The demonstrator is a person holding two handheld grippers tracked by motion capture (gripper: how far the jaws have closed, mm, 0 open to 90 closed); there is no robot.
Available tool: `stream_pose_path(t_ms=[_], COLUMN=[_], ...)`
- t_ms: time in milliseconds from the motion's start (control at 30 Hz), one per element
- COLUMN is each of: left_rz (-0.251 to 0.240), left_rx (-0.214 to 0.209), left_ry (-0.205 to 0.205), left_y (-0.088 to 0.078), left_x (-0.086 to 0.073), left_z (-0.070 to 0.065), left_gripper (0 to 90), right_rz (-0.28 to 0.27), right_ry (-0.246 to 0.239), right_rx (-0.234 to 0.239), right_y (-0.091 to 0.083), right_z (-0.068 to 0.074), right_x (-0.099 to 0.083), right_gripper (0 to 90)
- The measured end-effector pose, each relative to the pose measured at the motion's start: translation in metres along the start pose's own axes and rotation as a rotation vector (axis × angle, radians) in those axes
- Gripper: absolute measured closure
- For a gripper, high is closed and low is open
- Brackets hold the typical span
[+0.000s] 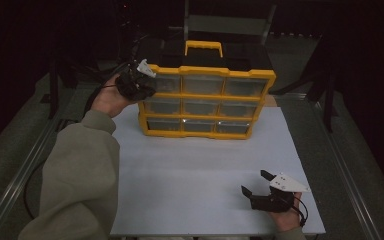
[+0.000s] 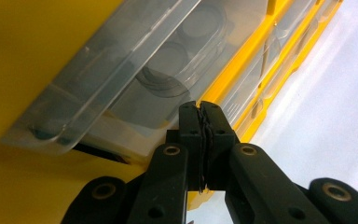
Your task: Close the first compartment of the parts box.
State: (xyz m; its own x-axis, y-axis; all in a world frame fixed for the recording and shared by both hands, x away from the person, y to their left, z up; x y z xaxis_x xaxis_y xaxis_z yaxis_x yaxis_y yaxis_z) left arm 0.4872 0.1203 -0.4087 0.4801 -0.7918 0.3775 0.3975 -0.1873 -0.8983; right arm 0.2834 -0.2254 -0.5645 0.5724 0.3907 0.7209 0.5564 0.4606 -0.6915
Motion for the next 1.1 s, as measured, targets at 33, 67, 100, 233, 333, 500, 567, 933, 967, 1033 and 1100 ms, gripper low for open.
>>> stream_pose_path(t_ms=[33, 67, 100, 233, 333, 500, 567, 933, 967, 1033, 1100], left_rz=[0.001, 0.003, 0.004, -0.003, -0.014, -0.028, -0.026, -0.042, -0.040, -0.063, -0.076], left_rx=[-0.002, -0.005, -0.006, -0.015, -0.026, -0.046, -0.054, -0.072, -0.071, -0.075, -0.067], left_ry=[0.002, 0.003, 0.006, 0.013, 0.009, 0.002, -0.001, -0.020, -0.030, -0.055, -0.076], left_y=[0.000, 0.001, 0.001, 0.002, 0.003, 0.008, 0.013, 0.026, 0.028, 0.032, 0.035], left_x=[0.000, -0.001, -0.002, -0.005, -0.009, -0.018, -0.024, -0.048, -0.051, -0.058, -0.063], left_z=[-0.001, -0.001, -0.002, -0.006, -0.010, -0.017, -0.021, -0.054, -0.058, -0.065, -0.068], left_gripper=[88.9, 88.9, 88.9, 88.6, 87.7, 83.8, 81.5, 47.1, 44.7, 37.6, 32.3], right_rz=[0.000, 0.000, 0.000, 0.003, 0.000, 0.001, 0.000, -0.001, -0.002, 0.000, -0.001], right_ry=[0.000, 0.000, 0.000, 0.002, -0.005, -0.005, -0.006, -0.016, -0.015, -0.011, -0.011], right_rx=[0.000, 0.000, 0.000, 0.003, 0.000, 0.002, 0.002, 0.003, 0.003, 0.002, 0.001], right_y=[0.000, 0.000, 0.000, 0.000, 0.000, 0.000, 0.000, -0.001, -0.001, -0.001, -0.001], right_z=[0.000, 0.000, 0.000, 0.001, 0.001, 0.002, 0.002, 0.003, 0.003, 0.003, 0.004], right_x=[0.000, 0.000, 0.000, 0.000, 0.000, 0.000, 0.000, 0.000, 0.000, 0.000, 0.000], right_gripper=[9.7, 9.7, 9.7, 9.7, 9.7, 9.7, 9.7, 9.7, 9.7, 9.7, 9.7])
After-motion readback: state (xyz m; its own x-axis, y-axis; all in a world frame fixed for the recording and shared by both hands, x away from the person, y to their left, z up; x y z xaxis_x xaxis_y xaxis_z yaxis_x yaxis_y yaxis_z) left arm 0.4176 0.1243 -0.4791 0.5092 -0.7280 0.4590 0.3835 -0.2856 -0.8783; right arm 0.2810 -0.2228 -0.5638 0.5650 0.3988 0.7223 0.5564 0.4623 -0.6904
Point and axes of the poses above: each handheld gripper's, and its own axes: y roughly forward along the jaws, x roughly out of its top, z roughly to its left, the point moved 9 cm from there along y, roughly forward along the jaws, and after that the axes turned 15 degrees about z, right-handed, at the moved point
